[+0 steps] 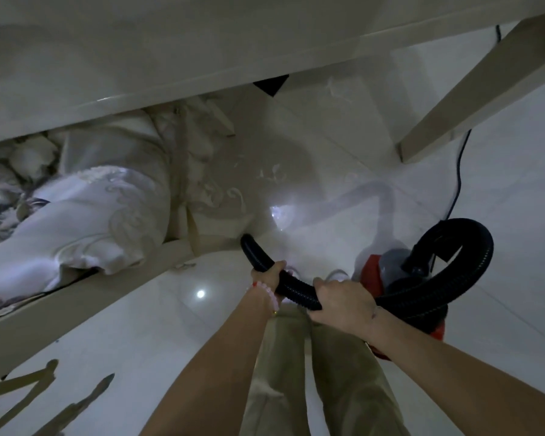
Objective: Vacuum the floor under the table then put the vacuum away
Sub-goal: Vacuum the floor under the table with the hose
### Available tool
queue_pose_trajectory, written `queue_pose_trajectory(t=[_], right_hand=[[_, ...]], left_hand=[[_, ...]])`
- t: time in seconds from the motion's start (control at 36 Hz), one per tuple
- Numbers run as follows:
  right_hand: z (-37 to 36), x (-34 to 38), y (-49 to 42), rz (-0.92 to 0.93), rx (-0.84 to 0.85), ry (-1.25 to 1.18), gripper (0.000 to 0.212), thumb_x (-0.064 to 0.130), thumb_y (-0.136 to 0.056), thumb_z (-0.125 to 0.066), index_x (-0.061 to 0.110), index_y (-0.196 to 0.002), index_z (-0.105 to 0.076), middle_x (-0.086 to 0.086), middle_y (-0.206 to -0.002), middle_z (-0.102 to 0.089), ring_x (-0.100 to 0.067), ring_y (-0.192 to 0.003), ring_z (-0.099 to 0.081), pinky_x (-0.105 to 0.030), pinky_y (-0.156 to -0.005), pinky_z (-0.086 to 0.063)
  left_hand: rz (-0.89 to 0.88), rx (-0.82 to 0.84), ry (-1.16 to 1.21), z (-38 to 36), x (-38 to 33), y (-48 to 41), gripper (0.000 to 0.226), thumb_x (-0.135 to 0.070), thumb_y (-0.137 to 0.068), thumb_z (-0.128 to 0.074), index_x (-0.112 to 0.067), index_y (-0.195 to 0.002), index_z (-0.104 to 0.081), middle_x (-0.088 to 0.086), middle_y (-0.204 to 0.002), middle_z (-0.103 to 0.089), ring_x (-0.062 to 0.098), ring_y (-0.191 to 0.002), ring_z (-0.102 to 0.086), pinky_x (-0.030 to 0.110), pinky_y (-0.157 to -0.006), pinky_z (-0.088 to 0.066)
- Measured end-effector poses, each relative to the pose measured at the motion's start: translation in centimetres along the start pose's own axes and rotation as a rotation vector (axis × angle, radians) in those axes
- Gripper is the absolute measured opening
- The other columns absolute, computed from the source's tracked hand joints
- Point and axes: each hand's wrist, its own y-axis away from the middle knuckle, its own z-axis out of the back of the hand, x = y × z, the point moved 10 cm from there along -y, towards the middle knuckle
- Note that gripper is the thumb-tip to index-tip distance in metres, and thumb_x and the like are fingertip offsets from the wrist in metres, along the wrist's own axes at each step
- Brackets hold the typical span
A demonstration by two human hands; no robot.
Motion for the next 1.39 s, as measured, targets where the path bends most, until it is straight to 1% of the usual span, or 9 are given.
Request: queue_pose_trajectory(t=[0.22, 0.39, 0.58, 0.78, 0.83, 0.89, 1.08, 1.25, 1.39], right_hand=[[-0.7, 0.5, -0.8, -0.024, -0.013, -0.033, 0.040, 0.038, -0.089, -0.049, 0.011, -0.119, -0.050, -0.008, -0.110, -0.063, -0.025, -0.094, -0.063, -0.026, -0.057, -0.034], [-0.3, 0.8, -1.5, -0.019, -0.029, -0.023, 0.041, 0.037, -0.090, -0.049, 0.009, -0.120, -0.050, -0.009, -0.110, -0.064, -0.025, -0.093, -0.063, -0.025, -0.055, -0.031], [-0.2, 1.2, -2.6, -0.058, -0.013, -0.060, 0.042, 0.040, -0.090, -0.051, 0.010, -0.119, -0.049, -0.009, -0.107, -0.065, -0.024, -0.091, -0.065, -0.024, -0.053, -0.034], [1.4, 1.5, -2.0, -0.062, -0.207, 0.033, 0.048, 0.048, -0.025, -0.088, 0.019, -0.051, -0.060, 0.004, -0.037, -0.050, -0.008, -0.023, -0.041, -0.015, -0.035, 0.007], [0.7, 1.9, -1.3, -0.037, -0.153, 0.039, 0.044, 0.047, -0.044, -0.087, 0.014, -0.066, -0.067, 0.001, -0.048, -0.060, -0.011, -0.032, -0.052, -0.016, -0.026, -0.025], [0.6, 1.7, -0.6, -0.056, -0.096, 0.014, 0.044, 0.046, -0.078, -0.066, 0.012, -0.105, -0.061, -0.005, -0.085, -0.070, -0.019, -0.068, -0.069, -0.027, -0.053, -0.051], [0.0, 1.4, -0.4, -0.081, -0.014, 0.010, 0.044, 0.045, -0.092, -0.044, 0.017, -0.127, -0.048, -0.005, -0.109, -0.067, -0.022, -0.093, -0.066, -0.027, -0.066, -0.043], [0.2, 1.4, -0.8, -0.082, -0.084, 0.038, 0.042, 0.043, -0.063, -0.078, 0.010, -0.088, -0.069, -0.005, -0.064, -0.068, -0.021, -0.045, -0.063, -0.027, -0.038, -0.047], [-0.7, 1.7, -0.9, -0.090, -0.111, 0.013, 0.043, 0.045, -0.089, -0.049, 0.014, -0.119, -0.053, -0.007, -0.102, -0.068, -0.024, -0.085, -0.067, -0.027, -0.061, -0.037]], left_hand=[[0.013, 0.047, -0.025, 0.0, -0.4, -1.3, 0.060, -0.003, -0.084, -0.067, 0.000, -0.137, -0.039, 0.021, -0.110, -0.057, 0.020, -0.069, -0.062, 0.031, -0.057, -0.057], [0.010, 0.071, -0.014, -0.4, -1.2, -2.4, 0.064, -0.001, -0.082, -0.068, -0.005, -0.138, -0.036, 0.022, -0.114, -0.056, 0.025, -0.082, -0.061, 0.046, -0.091, -0.053], [0.035, 0.121, -0.058, -1.0, -2.2, -3.1, 0.060, 0.001, -0.084, -0.062, -0.008, -0.137, -0.035, 0.013, -0.093, -0.053, 0.022, -0.075, -0.058, 0.044, -0.088, -0.054], [0.019, 0.134, -0.097, -0.8, -2.5, -2.3, 0.072, -0.002, -0.072, -0.065, -0.011, -0.137, -0.035, 0.015, -0.104, -0.054, 0.029, -0.088, -0.058, 0.050, -0.093, -0.052], [0.012, 0.141, -0.112, -0.9, -2.4, -1.8, 0.079, -0.006, -0.063, -0.065, -0.010, -0.137, -0.037, 0.013, -0.100, -0.055, 0.030, -0.091, -0.058, 0.051, -0.094, -0.052], [0.004, 0.145, -0.125, -1.0, -2.1, -1.6, 0.085, -0.010, -0.057, -0.064, -0.008, -0.137, -0.037, 0.012, -0.099, -0.055, 0.031, -0.093, -0.059, 0.050, -0.094, -0.052], [-0.019, 0.085, -0.118, -0.5, -1.2, -2.6, 0.083, -0.012, -0.052, -0.063, 0.003, -0.131, -0.043, 0.015, -0.094, -0.058, 0.031, -0.087, -0.063, 0.051, -0.087, -0.055], [-0.056, 0.066, -0.039, 0.2, -2.6, -0.7, 0.060, 0.000, -0.075, -0.060, -0.007, -0.131, -0.039, 0.012, -0.088, -0.054, 0.022, -0.067, -0.059, 0.043, -0.086, -0.055], [-0.079, 0.057, -0.073, 1.0, -2.6, -0.5, 0.061, 0.003, -0.083, -0.055, -0.014, -0.138, -0.034, 0.011, -0.094, -0.054, 0.019, -0.068, -0.059, 0.039, -0.085, -0.054]])
